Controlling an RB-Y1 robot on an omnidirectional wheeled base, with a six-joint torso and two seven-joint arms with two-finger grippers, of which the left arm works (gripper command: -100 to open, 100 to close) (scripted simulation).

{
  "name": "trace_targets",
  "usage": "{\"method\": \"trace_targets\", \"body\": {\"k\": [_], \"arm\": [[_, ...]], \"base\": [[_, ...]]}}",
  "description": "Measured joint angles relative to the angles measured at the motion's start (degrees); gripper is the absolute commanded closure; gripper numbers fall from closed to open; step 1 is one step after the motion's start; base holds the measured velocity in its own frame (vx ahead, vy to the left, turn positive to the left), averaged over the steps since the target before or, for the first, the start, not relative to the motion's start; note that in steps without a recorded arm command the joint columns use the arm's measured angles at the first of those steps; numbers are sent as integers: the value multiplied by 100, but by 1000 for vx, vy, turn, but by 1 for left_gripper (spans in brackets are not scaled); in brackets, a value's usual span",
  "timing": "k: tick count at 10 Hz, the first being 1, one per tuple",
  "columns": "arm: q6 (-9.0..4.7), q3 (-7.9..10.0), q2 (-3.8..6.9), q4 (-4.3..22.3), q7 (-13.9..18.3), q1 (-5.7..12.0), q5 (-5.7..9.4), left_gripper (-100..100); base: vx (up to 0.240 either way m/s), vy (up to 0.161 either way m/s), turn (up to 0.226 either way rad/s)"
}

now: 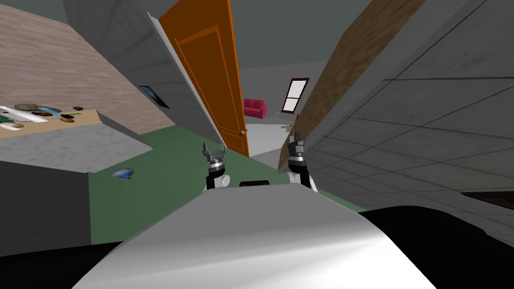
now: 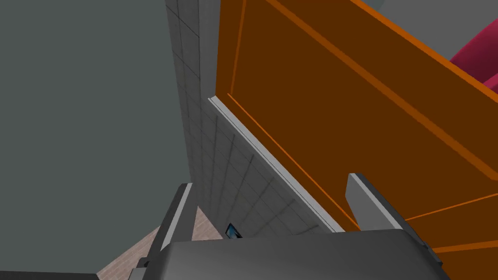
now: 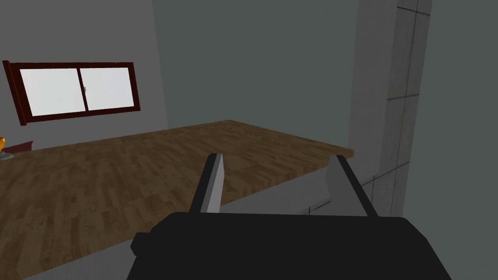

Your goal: Push the door open

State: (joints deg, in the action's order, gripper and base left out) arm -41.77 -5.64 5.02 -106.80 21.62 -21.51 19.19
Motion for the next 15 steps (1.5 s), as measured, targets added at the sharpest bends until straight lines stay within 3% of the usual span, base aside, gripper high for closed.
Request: {"method": "trace_targets", "body": {"k": [9, 15], "arm": [[-290, -178, 58, 960, 672, 154, 557, -100], [-496, -300, 41, 1651, 1129, 282, 937, -100]], "base": [[67, 102, -211], [43, 123, -221]]}}
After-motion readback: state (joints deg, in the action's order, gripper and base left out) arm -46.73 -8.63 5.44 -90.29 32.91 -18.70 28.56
